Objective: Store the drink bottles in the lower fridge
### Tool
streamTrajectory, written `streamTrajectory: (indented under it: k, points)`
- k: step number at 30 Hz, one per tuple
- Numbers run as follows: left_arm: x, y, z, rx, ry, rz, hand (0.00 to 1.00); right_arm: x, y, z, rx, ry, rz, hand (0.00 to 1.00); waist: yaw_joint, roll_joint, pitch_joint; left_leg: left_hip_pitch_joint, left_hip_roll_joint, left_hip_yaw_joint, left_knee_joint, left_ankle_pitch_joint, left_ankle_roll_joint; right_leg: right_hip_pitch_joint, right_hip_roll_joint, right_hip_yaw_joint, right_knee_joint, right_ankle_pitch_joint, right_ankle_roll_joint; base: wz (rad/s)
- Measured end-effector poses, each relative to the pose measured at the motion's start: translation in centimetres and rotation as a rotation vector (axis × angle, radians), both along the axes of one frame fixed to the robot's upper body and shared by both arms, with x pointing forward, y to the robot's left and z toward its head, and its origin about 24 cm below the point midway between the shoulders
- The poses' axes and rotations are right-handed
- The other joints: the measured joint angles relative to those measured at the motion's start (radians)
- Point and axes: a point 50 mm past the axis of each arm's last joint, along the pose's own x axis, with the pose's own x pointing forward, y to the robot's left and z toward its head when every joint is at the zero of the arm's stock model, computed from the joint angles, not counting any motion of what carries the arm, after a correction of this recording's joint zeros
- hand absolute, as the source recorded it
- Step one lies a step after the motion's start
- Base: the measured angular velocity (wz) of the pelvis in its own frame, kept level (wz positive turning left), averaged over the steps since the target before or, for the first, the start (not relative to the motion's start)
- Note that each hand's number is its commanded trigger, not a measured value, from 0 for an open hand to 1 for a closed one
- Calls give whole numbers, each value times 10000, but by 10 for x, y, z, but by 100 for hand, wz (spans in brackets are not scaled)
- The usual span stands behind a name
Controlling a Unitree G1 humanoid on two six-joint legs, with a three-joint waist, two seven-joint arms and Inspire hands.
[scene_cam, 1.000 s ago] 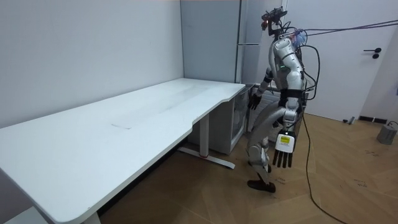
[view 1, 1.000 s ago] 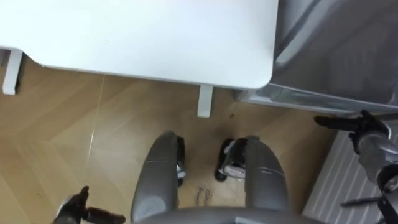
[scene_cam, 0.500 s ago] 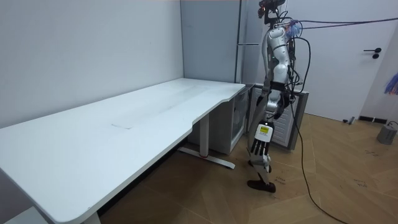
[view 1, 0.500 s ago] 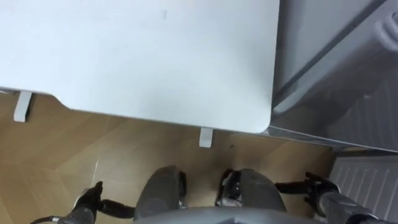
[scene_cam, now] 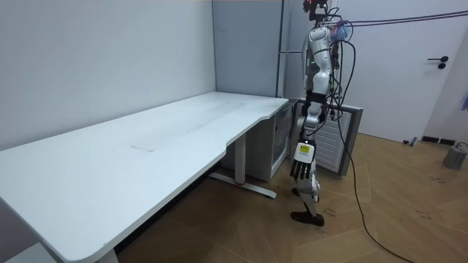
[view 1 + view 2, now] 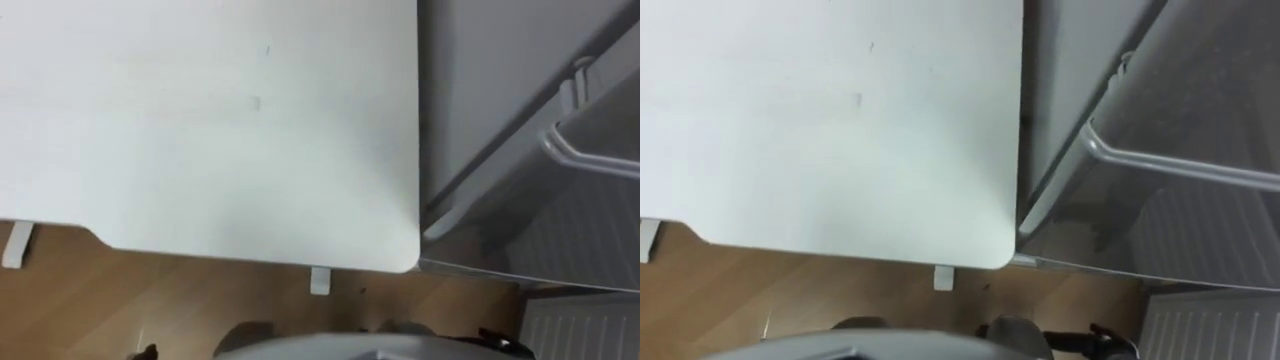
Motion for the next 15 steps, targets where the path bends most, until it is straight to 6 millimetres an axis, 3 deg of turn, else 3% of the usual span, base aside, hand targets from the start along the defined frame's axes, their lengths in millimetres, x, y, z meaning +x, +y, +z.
streamTrajectory:
  k: [4,11,15]
  points:
    - [-6,-3,-1,-1,160,367,0,-10,4,-2,243,69,-739,0,-43,-11,37,496,36,-4,-394,73,-5,562,123,5,-523,169,33,0]
    - [-11,-1,-1,219,665,123,0,-26,3,-2,432,563,-1128,0,-53,-11,22,1116,-1,60,-747,137,15,1107,161,183,-844,251,107,-4]
    - [-7,0,-1,305,648,207,0,-27,4,-3,421,799,-946,0,-123,-133,9,1189,-6,121,-749,150,34,1145,162,243,-845,284,113,-3]
